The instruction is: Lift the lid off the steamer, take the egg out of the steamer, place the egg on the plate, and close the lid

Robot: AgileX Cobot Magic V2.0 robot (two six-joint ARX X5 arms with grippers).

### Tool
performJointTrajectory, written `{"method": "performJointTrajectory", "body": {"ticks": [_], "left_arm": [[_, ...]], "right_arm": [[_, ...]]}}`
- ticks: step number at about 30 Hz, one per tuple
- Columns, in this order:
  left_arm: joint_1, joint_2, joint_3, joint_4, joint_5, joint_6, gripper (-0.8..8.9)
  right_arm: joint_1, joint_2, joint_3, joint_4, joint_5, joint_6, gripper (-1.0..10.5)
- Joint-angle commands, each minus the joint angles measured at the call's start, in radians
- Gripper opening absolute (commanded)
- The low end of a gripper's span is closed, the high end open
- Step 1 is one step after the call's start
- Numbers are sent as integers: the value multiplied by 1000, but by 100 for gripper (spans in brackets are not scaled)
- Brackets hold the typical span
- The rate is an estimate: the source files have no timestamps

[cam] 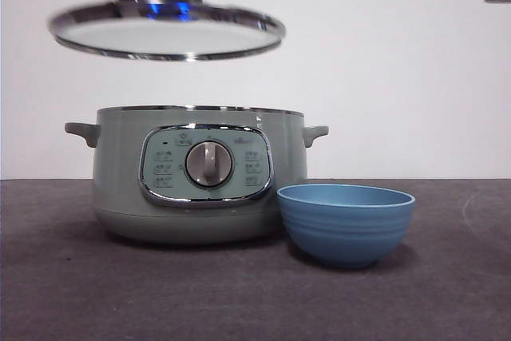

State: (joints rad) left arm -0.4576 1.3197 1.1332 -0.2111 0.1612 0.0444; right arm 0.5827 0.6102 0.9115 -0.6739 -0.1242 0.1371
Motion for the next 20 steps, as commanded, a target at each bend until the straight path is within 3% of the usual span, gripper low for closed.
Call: {"method": "performJointTrajectory", "body": {"ticks": [1,20], "left_arm": [[-2,23,14,116,6,9,-9],[-1,211,14,248,1,12,-9]], "right_arm": [[1,-2,-7,6,-1,16,471],[1,-2,-7,5,0,24,470]]}}
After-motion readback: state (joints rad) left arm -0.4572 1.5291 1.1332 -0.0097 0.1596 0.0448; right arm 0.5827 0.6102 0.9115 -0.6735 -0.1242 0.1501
